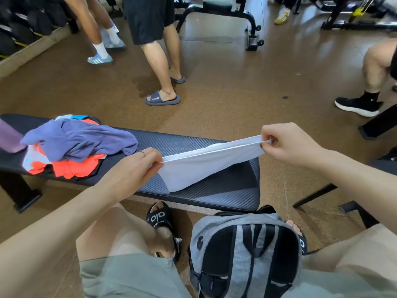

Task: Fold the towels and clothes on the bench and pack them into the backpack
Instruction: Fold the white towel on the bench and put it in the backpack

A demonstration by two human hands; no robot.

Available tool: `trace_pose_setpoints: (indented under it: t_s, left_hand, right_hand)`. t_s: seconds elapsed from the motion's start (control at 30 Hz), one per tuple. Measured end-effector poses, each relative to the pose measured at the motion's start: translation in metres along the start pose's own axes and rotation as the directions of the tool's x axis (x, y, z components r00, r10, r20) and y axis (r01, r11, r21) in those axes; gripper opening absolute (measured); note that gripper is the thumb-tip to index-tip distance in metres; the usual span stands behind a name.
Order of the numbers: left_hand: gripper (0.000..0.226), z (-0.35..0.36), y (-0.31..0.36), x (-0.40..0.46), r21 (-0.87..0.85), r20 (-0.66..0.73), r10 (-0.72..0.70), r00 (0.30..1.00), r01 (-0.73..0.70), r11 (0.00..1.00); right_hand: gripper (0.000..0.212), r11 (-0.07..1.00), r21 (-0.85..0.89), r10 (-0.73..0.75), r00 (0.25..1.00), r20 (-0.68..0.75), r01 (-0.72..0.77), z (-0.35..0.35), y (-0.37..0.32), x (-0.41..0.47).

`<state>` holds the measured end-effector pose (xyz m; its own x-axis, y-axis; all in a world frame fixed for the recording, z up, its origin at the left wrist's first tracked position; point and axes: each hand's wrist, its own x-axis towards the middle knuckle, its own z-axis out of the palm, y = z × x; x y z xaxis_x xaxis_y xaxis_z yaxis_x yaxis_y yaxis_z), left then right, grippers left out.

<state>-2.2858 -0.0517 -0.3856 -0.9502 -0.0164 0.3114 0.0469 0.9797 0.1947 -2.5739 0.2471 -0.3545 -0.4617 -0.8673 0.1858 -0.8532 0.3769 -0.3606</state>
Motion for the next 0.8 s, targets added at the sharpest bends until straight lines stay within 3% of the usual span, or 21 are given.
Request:
trace_pose_setpoints:
  t_s: [0.2,0.37,0.57,0.7,0.8]
  left_hand:
    - [0.014,0.002,-0.006,-0.006,0.011,0.004,-0.025,1.0,0.025,1.0]
    - [0.002,-0.005,-0.011,0.0,-0.029,-0.115,-0.159,0.981,0.157,0.987]
    - [0.012,-0.024,-0.009,0.019,0.004,-0.173,-0.248,0.953,0.252,0.968]
    - [0.016,-0.034,-0.018,0.033,0.065,-0.237,-0.234,0.943,0.255,0.965]
    - [0.014,-0.041,-0.031,0.039,0.086,-0.258,-0.219,0.941,0.248,0.965]
  right_hand:
    - [0.021,0.985,0.095,0.145,0.989,0.002,-0.145,0.0,-0.006,0.002]
    - [0.019,0.978,0.143,0.155,0.988,-0.021,-0.151,-0.003,-0.015,0.005]
    - [0.016,0.982,0.125,0.167,0.966,-0.197,-0.144,-0.004,-0.026,0.017]
    - [0.013,0.961,0.224,0.23,0.922,-0.313,-0.163,-0.001,-0.04,0.023]
    - [0.014,0.947,0.289,0.234,0.919,-0.318,-0.141,-0.008,-0.049,0.025]
